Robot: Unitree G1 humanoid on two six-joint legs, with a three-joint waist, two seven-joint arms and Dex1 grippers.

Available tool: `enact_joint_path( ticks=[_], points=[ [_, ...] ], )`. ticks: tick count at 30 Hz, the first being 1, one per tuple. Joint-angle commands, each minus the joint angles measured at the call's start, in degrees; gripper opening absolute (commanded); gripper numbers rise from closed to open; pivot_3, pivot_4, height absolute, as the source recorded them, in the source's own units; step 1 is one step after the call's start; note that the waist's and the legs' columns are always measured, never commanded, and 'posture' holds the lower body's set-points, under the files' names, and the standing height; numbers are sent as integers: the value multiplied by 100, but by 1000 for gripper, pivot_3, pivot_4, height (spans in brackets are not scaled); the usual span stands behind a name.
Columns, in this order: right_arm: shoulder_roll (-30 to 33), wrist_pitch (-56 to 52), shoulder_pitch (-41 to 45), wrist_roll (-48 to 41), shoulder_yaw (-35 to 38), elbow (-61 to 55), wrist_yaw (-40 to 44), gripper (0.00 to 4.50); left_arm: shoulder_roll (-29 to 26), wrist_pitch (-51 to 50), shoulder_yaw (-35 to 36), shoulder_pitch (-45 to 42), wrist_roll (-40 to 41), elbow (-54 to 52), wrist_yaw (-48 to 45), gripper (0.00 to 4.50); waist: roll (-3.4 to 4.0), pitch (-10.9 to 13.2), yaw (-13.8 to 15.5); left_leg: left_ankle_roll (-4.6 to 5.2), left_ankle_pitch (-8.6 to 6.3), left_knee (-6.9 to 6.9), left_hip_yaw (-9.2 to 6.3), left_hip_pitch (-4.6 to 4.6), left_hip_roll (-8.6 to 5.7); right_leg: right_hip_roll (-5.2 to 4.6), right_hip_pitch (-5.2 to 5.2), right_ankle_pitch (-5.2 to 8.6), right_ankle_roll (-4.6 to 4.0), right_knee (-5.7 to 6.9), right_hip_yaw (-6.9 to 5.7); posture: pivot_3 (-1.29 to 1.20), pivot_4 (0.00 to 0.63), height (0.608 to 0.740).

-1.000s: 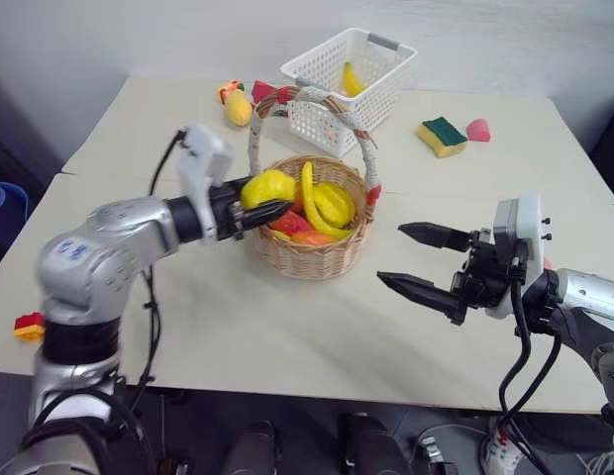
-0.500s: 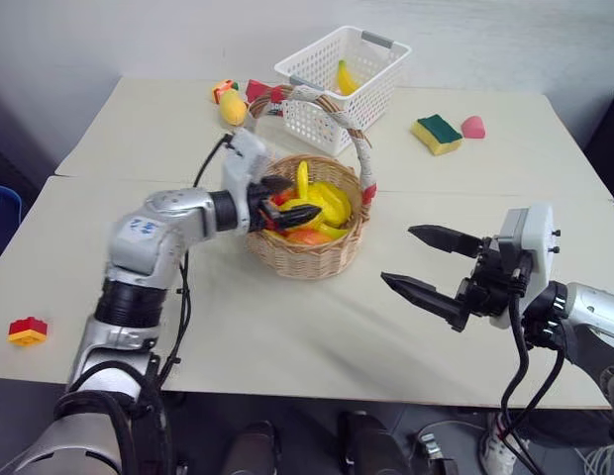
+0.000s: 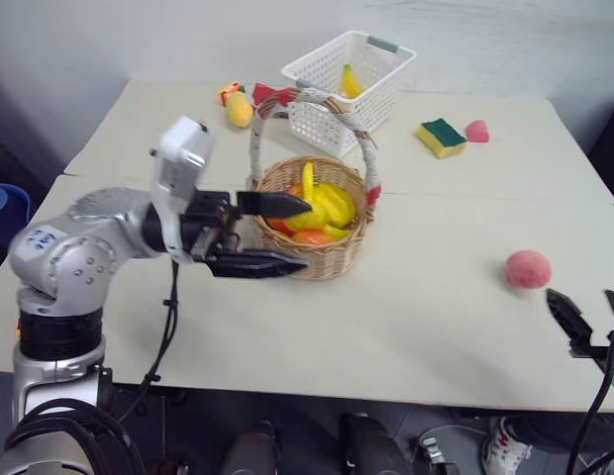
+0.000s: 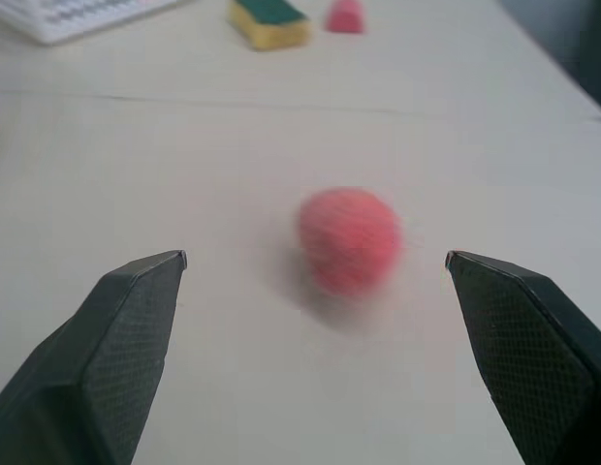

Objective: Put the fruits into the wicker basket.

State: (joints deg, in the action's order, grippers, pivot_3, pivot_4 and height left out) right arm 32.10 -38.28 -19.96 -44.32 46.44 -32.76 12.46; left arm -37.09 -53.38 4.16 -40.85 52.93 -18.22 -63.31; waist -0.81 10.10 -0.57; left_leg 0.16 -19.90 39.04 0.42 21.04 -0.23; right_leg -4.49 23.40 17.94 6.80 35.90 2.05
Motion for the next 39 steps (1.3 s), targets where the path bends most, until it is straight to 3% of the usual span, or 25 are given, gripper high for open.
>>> enact_joint_path(
  ticks=[1,8,20,23,28,31,36,39],
  points=[
    [231,179,515,340,-449,432,74,4500,80,216,-69,-49,41,-238,43,4481,6,0,-85,-6,3,-3,0,-2,4,3,5,0,0,5,2,0,150,740],
    [384,826,1889,1214,-1558,1987,562,4500,304,456,-240,-292,-139,-113,232,4481,24,0,-92,-8,11,-6,-5,11,1,19,20,1,-1,12,4,0,150,740],
    [329,1708,3283,2415,-2469,4093,742,4500,185,604,-197,-470,-287,11,378,4481,26,1,-84,-5,13,-4,-10,18,-4,8,21,0,1,18,-4,0,150,740],
    [229,1966,3424,2354,-2392,4250,823,3835,170,593,-181,-482,-301,50,451,4500,27,1,-89,-6,13,-4,-10,19,-2,8,21,0,1,19,-6,0,150,740],
    [131,2074,3202,2084,-2355,3829,1225,2363,173,598,-127,-433,-357,108,652,4500,27,2,-83,-7,13,-4,-11,19,-1,6,21,-1,2,26,-7,0,150,740],
    [93,1848,2891,1690,-2451,3220,1692,2250,154,583,-46,-330,-382,94,834,4500,28,1,-84,-7,13,-4,-14,21,0,6,21,-1,3,24,-8,0,150,740],
    [456,521,2131,18,-3136,771,2928,2250,-265,505,380,172,-372,12,1033,4500,34,4,-126,-12,9,-8,-15,19,10,7,24,-1,3,27,-5,0,150,740],
    [520,-61,2658,-503,-3585,47,2775,2250,-631,489,690,520,-334,31,987,4500,27,8,-150,-17,9,-3,-19,13,15,14,27,-1,3,39,-5,0,150,740]
  ],
)
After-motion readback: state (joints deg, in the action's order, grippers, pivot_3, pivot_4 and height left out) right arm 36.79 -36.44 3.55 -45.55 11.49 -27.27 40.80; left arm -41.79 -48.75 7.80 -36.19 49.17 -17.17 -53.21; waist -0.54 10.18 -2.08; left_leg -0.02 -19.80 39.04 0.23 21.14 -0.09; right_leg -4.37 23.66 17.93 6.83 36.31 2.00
